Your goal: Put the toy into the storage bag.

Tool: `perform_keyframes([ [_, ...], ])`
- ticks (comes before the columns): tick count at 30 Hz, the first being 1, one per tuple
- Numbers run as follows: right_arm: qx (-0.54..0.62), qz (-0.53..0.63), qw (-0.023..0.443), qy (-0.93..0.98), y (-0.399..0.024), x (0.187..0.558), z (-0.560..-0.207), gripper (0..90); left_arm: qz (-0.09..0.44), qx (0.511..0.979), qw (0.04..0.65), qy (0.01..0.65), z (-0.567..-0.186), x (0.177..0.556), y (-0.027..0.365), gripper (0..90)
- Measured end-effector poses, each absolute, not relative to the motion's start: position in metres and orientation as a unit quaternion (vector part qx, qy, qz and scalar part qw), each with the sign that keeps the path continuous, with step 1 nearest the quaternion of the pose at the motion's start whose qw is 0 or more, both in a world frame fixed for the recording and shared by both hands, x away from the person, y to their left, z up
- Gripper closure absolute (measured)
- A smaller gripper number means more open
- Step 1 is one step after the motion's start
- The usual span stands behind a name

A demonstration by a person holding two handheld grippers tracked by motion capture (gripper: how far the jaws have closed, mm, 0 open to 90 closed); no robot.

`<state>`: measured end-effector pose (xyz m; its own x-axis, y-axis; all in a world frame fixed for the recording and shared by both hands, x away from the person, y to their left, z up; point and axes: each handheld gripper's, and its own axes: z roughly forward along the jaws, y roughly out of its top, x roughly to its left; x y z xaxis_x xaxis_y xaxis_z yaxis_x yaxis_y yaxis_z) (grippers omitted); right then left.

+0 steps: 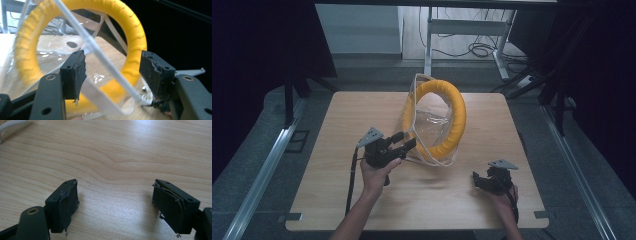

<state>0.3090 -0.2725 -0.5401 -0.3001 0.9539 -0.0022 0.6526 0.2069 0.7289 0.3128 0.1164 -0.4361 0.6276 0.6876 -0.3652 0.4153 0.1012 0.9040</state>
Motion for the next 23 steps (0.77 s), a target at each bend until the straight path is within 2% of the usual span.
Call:
perform_keyframes([
  [13, 0.542, 0.319, 0.237, 0.74, -0.273, 0.309, -0.54, 21.1, 0.11, 0.698, 0.57, 0.418, -0.461, 0.291, 0.15, 37.1],
  [23, 0.542, 0.319, 0.237, 0.74, -0.273, 0.309, -0.54, 21.1, 0.104, 0.702, 0.566, 0.419, -0.464, 0.288, 0.153, 36.1],
])
